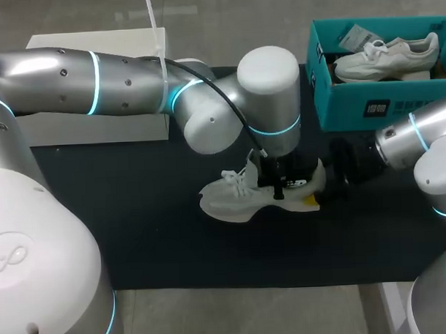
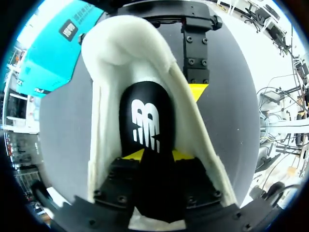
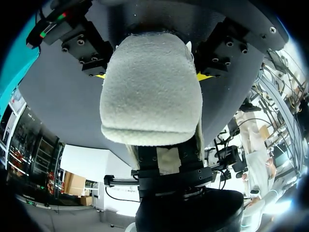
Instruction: Take the shoe out of the shoebox, open the shoe tongue, remove and reinsert the insole, then place the shoe into the shoebox
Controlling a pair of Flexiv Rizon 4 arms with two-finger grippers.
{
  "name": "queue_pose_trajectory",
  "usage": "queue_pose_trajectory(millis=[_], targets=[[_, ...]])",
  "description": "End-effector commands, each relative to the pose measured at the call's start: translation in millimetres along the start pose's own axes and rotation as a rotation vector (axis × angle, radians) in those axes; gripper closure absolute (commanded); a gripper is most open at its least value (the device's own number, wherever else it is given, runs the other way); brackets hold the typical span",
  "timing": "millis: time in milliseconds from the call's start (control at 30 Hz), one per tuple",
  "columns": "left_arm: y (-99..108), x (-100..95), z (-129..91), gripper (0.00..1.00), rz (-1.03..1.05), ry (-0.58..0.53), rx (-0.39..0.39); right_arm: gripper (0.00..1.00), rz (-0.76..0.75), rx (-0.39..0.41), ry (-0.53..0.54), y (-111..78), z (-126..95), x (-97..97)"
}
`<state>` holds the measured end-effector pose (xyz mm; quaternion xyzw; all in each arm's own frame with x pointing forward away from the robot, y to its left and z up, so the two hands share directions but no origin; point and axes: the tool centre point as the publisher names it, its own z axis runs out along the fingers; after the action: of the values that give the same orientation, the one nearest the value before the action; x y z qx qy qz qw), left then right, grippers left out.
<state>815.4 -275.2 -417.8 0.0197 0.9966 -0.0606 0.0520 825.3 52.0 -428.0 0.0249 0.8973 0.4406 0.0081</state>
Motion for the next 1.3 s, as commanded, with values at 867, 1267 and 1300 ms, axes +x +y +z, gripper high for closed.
queue_pose_trajectory(millis=[867, 1267, 1300], targets=[[18.7, -12.9, -16.5, 1.00, -0.159, -0.080, 0.134, 1.00, 0.001, 0.001, 0.000, 0.5, 5.4, 1.3], [18.9, -7.9, -57.9, 1.00, -0.200, 0.078, 0.208, 1.00, 0.001, 0.001, 0.000, 0.5, 5.4, 1.3], [19.0, -8.3, -60.1, 1.00, -0.204, 0.094, 0.222, 1.00, 0.001, 0.001, 0.000, 0.5, 5.4, 1.3]])
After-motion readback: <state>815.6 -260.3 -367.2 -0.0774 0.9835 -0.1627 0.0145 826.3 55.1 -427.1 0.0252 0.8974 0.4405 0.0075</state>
